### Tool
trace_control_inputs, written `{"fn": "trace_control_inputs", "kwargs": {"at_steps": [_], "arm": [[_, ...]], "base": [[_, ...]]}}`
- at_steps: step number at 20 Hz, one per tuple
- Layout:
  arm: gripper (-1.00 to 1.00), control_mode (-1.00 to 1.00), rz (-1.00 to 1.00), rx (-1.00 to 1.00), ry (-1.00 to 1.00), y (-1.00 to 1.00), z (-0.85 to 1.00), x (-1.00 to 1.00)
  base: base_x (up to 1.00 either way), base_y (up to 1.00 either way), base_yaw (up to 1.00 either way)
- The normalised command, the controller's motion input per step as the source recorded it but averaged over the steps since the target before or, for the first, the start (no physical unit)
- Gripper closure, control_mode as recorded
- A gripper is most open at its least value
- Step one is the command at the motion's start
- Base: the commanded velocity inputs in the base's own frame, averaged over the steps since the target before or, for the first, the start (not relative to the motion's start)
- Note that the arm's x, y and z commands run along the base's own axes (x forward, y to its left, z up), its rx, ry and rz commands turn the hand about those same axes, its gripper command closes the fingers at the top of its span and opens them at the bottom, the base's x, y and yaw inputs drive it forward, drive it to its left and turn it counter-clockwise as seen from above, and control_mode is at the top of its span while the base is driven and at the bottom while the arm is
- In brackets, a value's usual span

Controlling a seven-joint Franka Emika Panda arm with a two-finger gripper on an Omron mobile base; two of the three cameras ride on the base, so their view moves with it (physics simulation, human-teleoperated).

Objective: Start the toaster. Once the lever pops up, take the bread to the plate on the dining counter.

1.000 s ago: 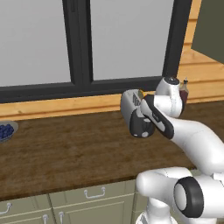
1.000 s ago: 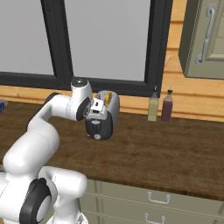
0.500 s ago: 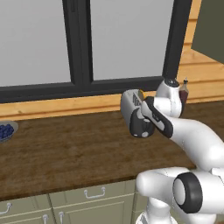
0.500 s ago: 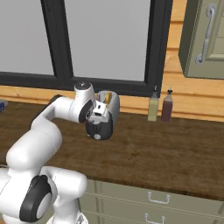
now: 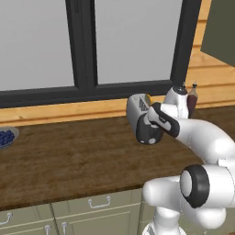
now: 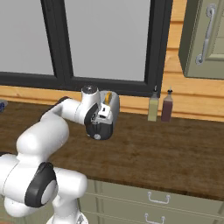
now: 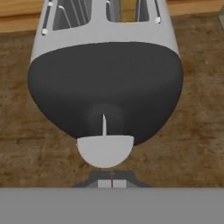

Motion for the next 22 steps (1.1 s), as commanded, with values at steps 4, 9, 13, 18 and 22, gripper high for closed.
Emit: {"fn": "trace_control_inputs", "kwargs": {"at_steps": [4, 9, 13, 18, 22], "arm": [[1.0, -1.0, -0.02, 0.04, 0.0, 0.0, -0.26, 0.3], [1.0, -1.0, -0.01, 0.02, 0.0, 0.0, -0.21, 0.34], [1.0, -1.0, 0.0, 0.01, 0.0, 0.0, -0.15, 0.22], [1.0, -1.0, -0.02, 0.0, 0.0, 0.03, -0.48, -0.02], [1.0, -1.0, -0.06, 0.0, 0.0, 0.21, -0.73, -0.27]], "base": [[0.0, 0.0, 0.0], [0.0, 0.0, 0.0], [0.0, 0.0, 0.0], [0.0, 0.0, 0.0], [0.0, 0.0, 0.0]]}}
